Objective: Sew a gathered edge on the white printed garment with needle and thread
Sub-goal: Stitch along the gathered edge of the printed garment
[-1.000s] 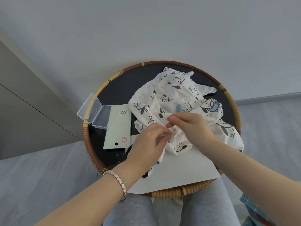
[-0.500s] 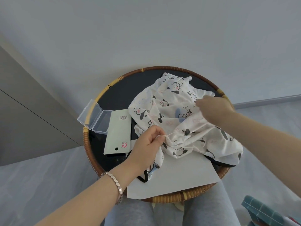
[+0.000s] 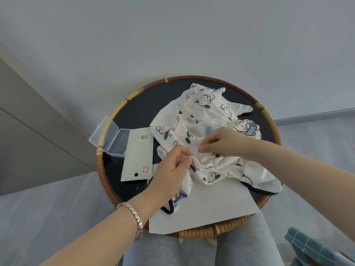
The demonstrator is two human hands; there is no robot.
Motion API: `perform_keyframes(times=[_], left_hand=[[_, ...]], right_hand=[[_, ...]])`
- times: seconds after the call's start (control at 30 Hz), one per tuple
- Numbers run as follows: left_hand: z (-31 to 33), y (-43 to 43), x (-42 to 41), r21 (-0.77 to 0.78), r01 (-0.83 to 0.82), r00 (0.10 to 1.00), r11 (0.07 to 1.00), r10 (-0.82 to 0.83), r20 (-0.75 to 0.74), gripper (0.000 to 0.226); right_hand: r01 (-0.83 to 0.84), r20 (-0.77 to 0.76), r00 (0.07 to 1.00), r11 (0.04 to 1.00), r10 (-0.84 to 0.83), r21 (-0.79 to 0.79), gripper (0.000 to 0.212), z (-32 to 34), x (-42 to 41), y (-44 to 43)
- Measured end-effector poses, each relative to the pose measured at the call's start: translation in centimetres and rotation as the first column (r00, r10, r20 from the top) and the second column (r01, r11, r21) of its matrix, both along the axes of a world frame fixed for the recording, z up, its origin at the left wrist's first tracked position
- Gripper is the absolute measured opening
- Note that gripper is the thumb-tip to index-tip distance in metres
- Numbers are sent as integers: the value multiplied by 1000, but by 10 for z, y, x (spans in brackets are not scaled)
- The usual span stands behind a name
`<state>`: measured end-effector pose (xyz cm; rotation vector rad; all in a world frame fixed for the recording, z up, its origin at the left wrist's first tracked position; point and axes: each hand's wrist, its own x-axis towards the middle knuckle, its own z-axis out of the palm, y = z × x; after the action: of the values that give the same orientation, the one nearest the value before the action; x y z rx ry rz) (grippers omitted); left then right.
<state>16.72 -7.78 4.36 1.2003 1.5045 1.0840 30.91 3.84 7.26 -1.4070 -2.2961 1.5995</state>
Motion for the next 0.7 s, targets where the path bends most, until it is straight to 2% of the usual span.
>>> perform_keyframes(times=[0.07, 0.13, 0.17, 0.23, 0.27, 0.3, 0.37, 0.43, 0.47, 0.53, 0.6, 0.7], left_hand=[[0, -1, -1, -4, 9, 1000, 1000, -9, 11, 14], [0, -1, -2, -5, 20, 1000, 1000, -20, -1, 13], [0, -2, -2, -5, 24, 1000, 1000, -24, -7, 12], [-1, -3, -2, -7, 29, 999, 1000, -29, -20, 11], [-3, -3, -2, -6, 29, 999, 1000, -29, -28, 11], [-3, -3, -2, -3, 27, 999, 1000, -28, -34, 12], [-4, -3, -2, 4, 19, 999, 1000, -19, -36, 13], [-4, -3, -1, 12, 10, 999, 1000, -10, -32, 13], [-3, -3, 0, 15, 10, 1000, 1000, -10, -24, 13], [-2, -4, 0, 14, 18, 1000, 1000, -18, -5, 13], [-2, -4, -1, 14, 22, 1000, 1000, -21, -10, 15], [-4, -4, -3, 11, 6, 1000, 1000, -6, -18, 15]], right_hand=[[169, 9, 986, 985, -169, 46, 9, -6, 6, 14], [331, 128, 919, 906, -373, 265, 13, -14, 16, 35], [342, 227, 860, 847, -457, 407, 18, -17, 23, 44], [193, 415, 745, 764, -523, 616, 23, -18, 34, 50], [129, 434, 741, 743, -513, 657, 21, -17, 35, 49], [104, 406, 785, 745, -468, 659, 20, -16, 33, 47], [152, 210, 927, 825, -310, 545, 19, -8, 24, 33], [100, 42, 992, 960, -115, 263, 18, 2, 12, 16], [5, 37, 999, 992, -10, 123, 17, 5, 7, 6], [-134, 62, 989, 989, 138, -64, 20, 4, -1, -6], [-134, 43, 989, 984, 140, -116, 24, -3, -4, -8], [-22, -10, 1000, 995, 21, -98, 16, -8, -2, -5]])
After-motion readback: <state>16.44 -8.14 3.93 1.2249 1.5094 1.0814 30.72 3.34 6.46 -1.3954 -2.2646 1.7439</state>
